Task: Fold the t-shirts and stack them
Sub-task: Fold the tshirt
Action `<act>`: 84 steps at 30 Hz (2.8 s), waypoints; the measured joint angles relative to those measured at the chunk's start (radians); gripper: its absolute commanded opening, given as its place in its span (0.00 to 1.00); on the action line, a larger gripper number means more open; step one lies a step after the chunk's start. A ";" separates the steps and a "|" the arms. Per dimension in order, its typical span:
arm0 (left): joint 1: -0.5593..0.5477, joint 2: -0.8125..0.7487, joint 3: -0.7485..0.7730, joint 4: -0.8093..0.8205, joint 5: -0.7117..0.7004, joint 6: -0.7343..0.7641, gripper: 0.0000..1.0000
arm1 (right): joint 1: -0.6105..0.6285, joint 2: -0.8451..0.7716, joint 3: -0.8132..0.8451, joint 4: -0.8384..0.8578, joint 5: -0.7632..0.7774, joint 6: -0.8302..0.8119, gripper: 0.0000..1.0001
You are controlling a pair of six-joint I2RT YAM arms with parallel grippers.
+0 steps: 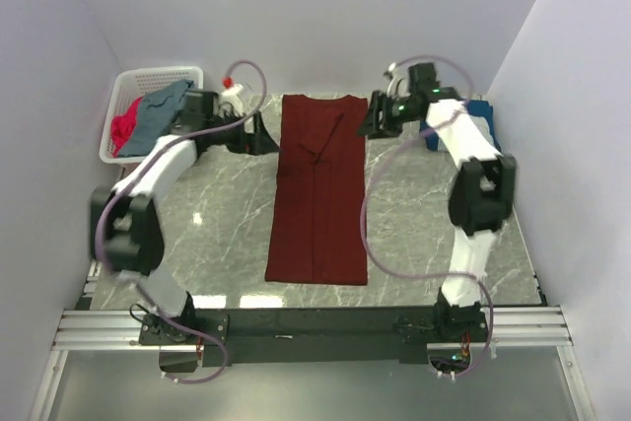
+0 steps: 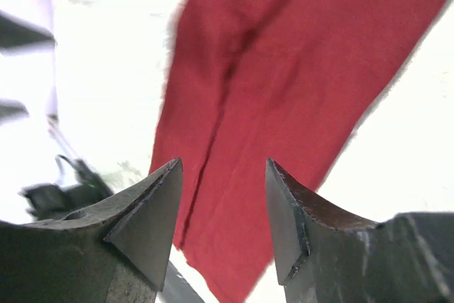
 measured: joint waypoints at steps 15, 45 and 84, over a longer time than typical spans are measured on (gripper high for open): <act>-0.002 -0.756 -0.259 -0.225 -0.049 0.668 0.99 | 0.193 -0.934 -0.475 -0.093 0.342 -0.658 0.86; -0.736 -0.829 -0.891 -0.153 -0.291 1.198 0.49 | 0.972 -1.209 -1.303 0.119 0.573 -0.982 0.47; -0.737 -0.888 -0.922 -0.174 -0.309 1.305 0.56 | 0.949 -0.902 -1.170 0.184 0.538 -0.881 0.44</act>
